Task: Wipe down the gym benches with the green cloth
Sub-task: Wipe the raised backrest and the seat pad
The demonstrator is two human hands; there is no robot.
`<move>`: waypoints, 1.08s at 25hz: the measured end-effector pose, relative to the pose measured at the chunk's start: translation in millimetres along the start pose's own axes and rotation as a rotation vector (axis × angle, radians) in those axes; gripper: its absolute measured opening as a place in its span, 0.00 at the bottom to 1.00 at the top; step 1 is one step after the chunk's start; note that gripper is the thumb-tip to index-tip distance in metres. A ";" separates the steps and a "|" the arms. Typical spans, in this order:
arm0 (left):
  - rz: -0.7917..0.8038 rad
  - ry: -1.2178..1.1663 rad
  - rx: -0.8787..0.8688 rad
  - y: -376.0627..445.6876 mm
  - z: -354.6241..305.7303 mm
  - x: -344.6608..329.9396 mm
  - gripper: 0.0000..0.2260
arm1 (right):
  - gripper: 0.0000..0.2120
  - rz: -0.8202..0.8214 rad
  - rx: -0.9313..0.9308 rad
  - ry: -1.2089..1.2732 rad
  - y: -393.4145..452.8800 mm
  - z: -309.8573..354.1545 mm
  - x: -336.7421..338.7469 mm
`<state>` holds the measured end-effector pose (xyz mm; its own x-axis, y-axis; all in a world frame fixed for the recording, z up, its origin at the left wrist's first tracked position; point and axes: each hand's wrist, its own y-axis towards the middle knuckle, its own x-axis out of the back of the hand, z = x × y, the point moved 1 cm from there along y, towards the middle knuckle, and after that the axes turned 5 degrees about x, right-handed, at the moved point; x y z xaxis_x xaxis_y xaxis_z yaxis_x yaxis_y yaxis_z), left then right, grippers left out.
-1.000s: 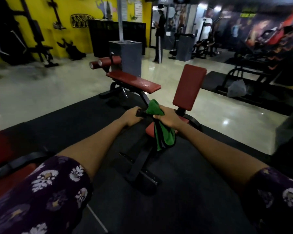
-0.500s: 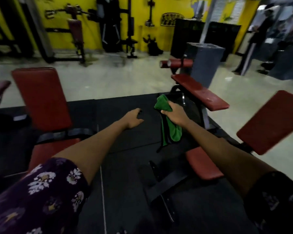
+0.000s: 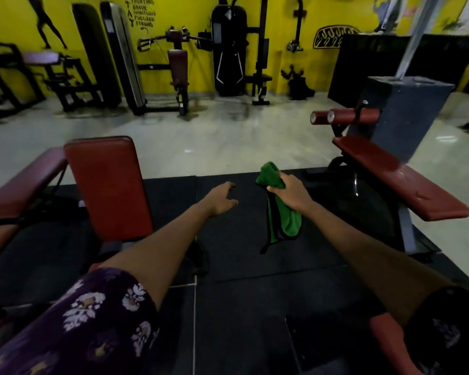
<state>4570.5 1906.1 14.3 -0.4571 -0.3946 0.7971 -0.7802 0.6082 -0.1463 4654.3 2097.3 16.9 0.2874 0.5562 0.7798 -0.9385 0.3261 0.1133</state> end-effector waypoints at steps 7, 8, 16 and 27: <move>0.070 -0.028 -0.022 144.0 6.2 12.2 0.25 | 0.27 0.036 -0.115 -0.028 111.1 -40.6 -6.2; 0.087 -0.037 -0.035 163.1 -0.5 10.3 0.25 | 0.27 0.031 -0.142 -0.037 124.6 -52.2 -1.2; 0.208 0.006 -0.244 359.4 -70.3 -7.5 0.25 | 0.25 -0.114 -0.303 -0.032 249.3 -156.1 40.1; 0.400 0.073 -0.501 576.3 -201.2 -74.3 0.25 | 0.24 -0.374 -0.583 -0.066 336.7 -301.2 143.5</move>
<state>4240.7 2424.6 -11.4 -0.6272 -0.0330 0.7782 -0.2530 0.9536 -0.1634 4437.2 2517.1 -18.6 0.5415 0.2851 0.7909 -0.5178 0.8542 0.0467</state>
